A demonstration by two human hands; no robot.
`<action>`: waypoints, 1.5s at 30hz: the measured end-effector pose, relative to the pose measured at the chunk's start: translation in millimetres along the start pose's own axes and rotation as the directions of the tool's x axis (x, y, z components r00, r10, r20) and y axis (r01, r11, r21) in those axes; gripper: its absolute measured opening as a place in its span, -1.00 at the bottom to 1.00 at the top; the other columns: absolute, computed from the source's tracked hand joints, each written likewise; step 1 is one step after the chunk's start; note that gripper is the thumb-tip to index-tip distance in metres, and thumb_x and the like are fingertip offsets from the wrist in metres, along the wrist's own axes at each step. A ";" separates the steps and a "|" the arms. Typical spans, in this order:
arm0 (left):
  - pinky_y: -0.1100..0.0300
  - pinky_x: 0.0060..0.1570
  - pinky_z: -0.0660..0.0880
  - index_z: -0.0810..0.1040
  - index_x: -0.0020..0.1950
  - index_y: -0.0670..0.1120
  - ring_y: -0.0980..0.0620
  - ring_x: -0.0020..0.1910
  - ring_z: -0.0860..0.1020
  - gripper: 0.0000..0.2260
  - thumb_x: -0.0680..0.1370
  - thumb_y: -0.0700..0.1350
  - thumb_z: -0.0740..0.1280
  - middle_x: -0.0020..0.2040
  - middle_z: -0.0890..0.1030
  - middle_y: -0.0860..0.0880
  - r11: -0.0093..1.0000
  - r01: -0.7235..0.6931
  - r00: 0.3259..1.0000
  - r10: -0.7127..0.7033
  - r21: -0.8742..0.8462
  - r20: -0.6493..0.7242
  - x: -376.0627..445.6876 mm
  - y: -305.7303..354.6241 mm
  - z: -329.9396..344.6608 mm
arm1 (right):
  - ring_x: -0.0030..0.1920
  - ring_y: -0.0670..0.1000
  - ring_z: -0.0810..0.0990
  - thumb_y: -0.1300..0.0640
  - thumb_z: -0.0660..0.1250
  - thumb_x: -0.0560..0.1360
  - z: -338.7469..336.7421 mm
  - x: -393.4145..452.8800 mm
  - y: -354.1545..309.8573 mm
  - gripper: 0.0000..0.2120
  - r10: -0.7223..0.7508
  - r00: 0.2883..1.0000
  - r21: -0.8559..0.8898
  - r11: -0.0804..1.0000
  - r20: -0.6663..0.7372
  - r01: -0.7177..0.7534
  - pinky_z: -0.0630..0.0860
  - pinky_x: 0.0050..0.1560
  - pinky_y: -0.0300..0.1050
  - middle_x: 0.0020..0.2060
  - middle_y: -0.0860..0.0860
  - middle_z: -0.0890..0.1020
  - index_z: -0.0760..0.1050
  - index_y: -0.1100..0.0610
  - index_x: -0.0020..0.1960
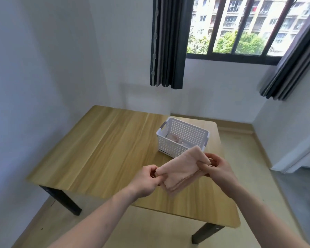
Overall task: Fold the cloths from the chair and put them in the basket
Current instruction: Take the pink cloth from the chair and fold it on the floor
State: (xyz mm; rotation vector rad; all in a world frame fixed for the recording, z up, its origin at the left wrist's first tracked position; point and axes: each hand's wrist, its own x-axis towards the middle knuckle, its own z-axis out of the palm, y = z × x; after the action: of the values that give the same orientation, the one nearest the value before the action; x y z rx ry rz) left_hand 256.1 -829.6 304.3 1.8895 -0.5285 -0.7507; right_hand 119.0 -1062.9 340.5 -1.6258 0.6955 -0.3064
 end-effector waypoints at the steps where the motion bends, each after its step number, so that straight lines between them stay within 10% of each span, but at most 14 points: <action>1: 0.23 -0.28 0.47 0.60 -0.06 -0.18 0.14 -0.34 0.51 -0.66 0.53 0.10 0.49 -0.30 0.61 0.07 1.000 0.002 1.000 -0.002 0.003 0.003 14.4 4.9 5.3 | -0.01 0.07 0.73 0.22 0.50 0.51 -8.8 18.2 0.4 -0.72 0.004 1.000 -0.010 1.000 0.005 -0.004 0.70 -0.01 0.01 -0.02 0.09 0.74 0.62 0.03 0.20; 10: 0.15 -0.29 0.47 0.58 -0.11 -0.06 0.07 -0.31 0.55 -0.74 0.45 0.11 0.49 -0.28 0.64 0.04 0.993 0.121 0.987 -0.119 0.014 -0.105 145.4 40.1 63.0 | 0.00 0.08 0.71 0.13 0.46 0.49 -69.4 192.8 -7.6 -0.76 -0.006 0.994 -0.223 0.974 0.113 0.031 0.68 0.06 0.17 -0.03 0.05 0.72 0.63 -0.03 0.14; 19: 0.08 -0.16 0.41 0.40 -0.23 0.03 -0.06 -0.14 0.57 -0.82 0.48 0.06 0.35 -0.23 0.56 0.06 0.869 0.219 0.967 -0.132 0.443 -0.219 262.4 75.3 79.8 | -0.05 -0.07 0.65 0.18 0.35 0.50 -76.1 318.6 -16.7 -0.74 0.004 0.985 -0.453 0.889 0.171 0.075 0.56 -0.12 -0.19 -0.07 -0.05 0.69 0.57 -0.02 0.16; 24: -0.05 0.31 0.31 0.52 -0.09 0.07 -0.12 0.18 0.53 -0.89 0.50 0.07 0.27 0.03 0.65 -0.01 0.643 0.218 0.976 -0.159 0.735 -0.150 322.3 67.1 82.7 | -0.06 0.03 0.65 0.21 0.31 0.50 -68.0 367.7 10.4 -0.78 0.065 0.987 -0.582 0.813 0.145 0.032 0.52 -0.18 -0.17 -0.09 0.01 0.67 0.57 0.06 0.12; 34: -0.03 0.37 0.33 0.56 0.26 -0.11 -0.15 0.27 0.55 -0.69 0.53 -0.07 0.32 0.21 0.62 -0.13 0.442 0.183 0.897 -0.440 0.878 0.035 416.4 35.8 95.4 | -0.08 0.02 0.58 0.20 0.33 0.41 -39.8 428.8 69.3 -0.82 0.313 0.940 -0.846 0.531 0.138 -0.052 0.41 -0.27 -0.18 -0.17 -0.07 0.59 0.48 -0.01 -0.03; 45: 0.04 0.25 0.52 0.48 0.44 -0.12 -0.10 0.36 0.54 -0.47 0.49 -0.02 0.46 0.40 0.53 -0.10 0.399 0.159 0.769 -0.624 0.903 0.140 469.4 -19.1 131.2 | 0.24 0.11 0.61 0.20 0.23 0.62 -12.8 467.1 127.9 -0.74 0.396 0.904 -0.940 0.340 0.163 0.020 0.53 -0.04 -0.32 0.20 0.06 0.65 0.57 0.21 0.24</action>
State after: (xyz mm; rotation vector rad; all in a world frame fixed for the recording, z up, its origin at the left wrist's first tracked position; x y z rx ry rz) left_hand 499.1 -1210.4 120.6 2.8777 -0.8617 -1.5157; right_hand 442.9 -1356.3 131.3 -2.5676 0.8080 0.7628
